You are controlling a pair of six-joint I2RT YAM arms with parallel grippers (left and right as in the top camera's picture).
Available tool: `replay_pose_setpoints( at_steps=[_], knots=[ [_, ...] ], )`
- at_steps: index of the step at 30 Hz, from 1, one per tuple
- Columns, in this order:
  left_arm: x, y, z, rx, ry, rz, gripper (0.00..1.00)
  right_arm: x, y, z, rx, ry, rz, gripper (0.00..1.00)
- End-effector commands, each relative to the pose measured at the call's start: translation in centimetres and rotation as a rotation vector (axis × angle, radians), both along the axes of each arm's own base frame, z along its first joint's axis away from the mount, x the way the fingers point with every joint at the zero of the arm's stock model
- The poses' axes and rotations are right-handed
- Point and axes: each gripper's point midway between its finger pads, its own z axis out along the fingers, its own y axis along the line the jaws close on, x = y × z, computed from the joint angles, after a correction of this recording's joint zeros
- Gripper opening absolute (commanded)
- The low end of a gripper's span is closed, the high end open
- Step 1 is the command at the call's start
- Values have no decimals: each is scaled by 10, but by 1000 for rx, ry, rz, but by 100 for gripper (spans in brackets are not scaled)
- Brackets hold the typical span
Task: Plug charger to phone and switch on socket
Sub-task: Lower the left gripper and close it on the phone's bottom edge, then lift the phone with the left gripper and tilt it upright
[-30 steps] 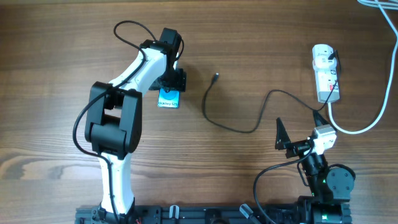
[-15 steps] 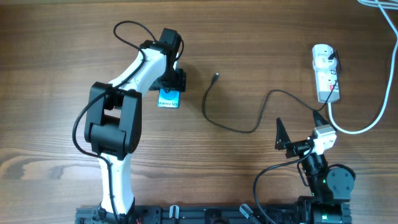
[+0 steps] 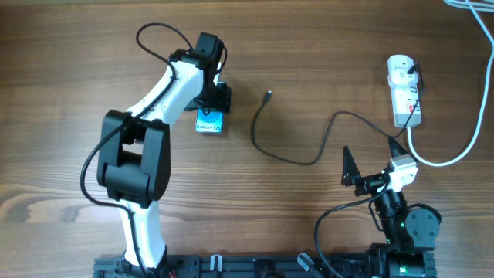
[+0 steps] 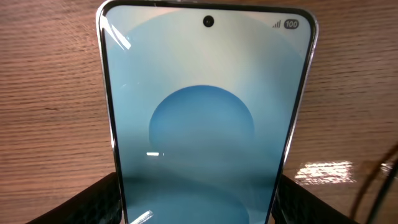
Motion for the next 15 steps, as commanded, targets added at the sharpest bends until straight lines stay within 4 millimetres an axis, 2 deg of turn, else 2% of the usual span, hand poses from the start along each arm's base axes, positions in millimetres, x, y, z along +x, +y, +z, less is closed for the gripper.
replay_pose_setpoints(
  at_steps=[1, 8, 15],
  knots=[
    [3, -7, 29, -36, -64, 9, 74, 0, -1, 0, -12, -6, -8, 100],
    [6, -8, 52, -58, -117, 33, 75, 0, -1, 0, -12, -6, -8, 100],
    [8, -5, 86, -128, -177, 150, 75, 0, -1, 0, -12, -6, -8, 100]
  ],
)
